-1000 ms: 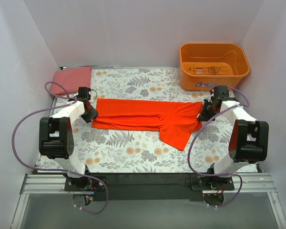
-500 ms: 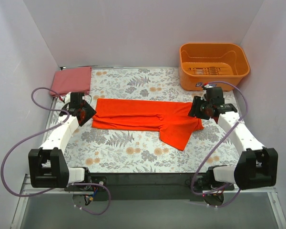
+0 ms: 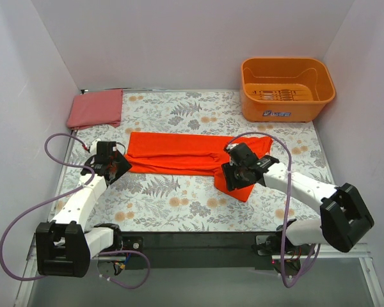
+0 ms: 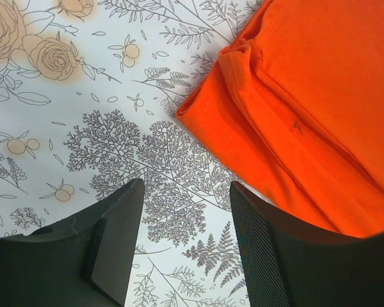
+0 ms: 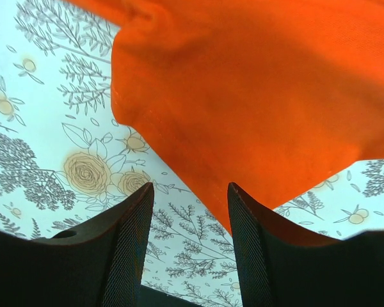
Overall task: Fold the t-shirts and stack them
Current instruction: Fold the tshirt
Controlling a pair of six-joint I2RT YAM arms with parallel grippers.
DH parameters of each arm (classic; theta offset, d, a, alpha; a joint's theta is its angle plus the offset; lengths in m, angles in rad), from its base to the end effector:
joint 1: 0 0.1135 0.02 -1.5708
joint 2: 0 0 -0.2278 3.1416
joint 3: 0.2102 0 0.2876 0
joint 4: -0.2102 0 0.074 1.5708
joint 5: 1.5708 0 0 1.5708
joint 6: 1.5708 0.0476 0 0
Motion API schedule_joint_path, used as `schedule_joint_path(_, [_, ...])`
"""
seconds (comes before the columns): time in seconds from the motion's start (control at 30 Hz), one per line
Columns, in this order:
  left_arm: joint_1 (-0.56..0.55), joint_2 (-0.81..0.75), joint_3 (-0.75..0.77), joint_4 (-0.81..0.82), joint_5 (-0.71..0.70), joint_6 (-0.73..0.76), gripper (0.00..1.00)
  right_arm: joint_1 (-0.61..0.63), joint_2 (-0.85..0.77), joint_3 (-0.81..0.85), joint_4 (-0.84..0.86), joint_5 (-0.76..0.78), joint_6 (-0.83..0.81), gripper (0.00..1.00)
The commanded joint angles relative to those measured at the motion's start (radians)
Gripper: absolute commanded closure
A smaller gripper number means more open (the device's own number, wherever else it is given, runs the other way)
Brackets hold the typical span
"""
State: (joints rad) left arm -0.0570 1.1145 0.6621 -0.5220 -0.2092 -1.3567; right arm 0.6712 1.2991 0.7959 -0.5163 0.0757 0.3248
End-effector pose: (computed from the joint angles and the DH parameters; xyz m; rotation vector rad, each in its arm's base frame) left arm 0.2667 -0.0053 0.1493 -1.6021 1.9726 -0.3043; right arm 0.2355 0.1824 0.1464 -0.4222 2.5753 0.2657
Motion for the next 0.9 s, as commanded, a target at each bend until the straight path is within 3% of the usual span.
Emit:
schedule_joint_path(0.0, [-0.012,-0.03,-0.024,0.039,-0.012,0.019,0.45,0.056,0.045,0.005,-0.01,0.075,0.029,0.43])
schedule_joint_path(0.33, [-0.026,-0.018,-0.019,0.053,-0.009,0.022,0.45,0.093,0.183,-0.009,-0.011,0.096,0.031,0.48])
schedule_joint_path(0.53, [-0.026,-0.002,-0.015,0.054,-0.006,0.024,0.45,0.093,0.213,-0.023,0.001,0.107,0.022,0.65])
schedule_joint_path(0.67, [-0.026,-0.004,-0.018,0.054,-0.004,0.025,0.45,0.093,0.203,-0.023,-0.008,0.131,0.016,0.95])
schedule_joint_path(0.87, [-0.026,-0.002,-0.018,0.056,0.001,0.025,0.45,0.093,0.146,0.09,-0.083,0.291,-0.032,0.99])
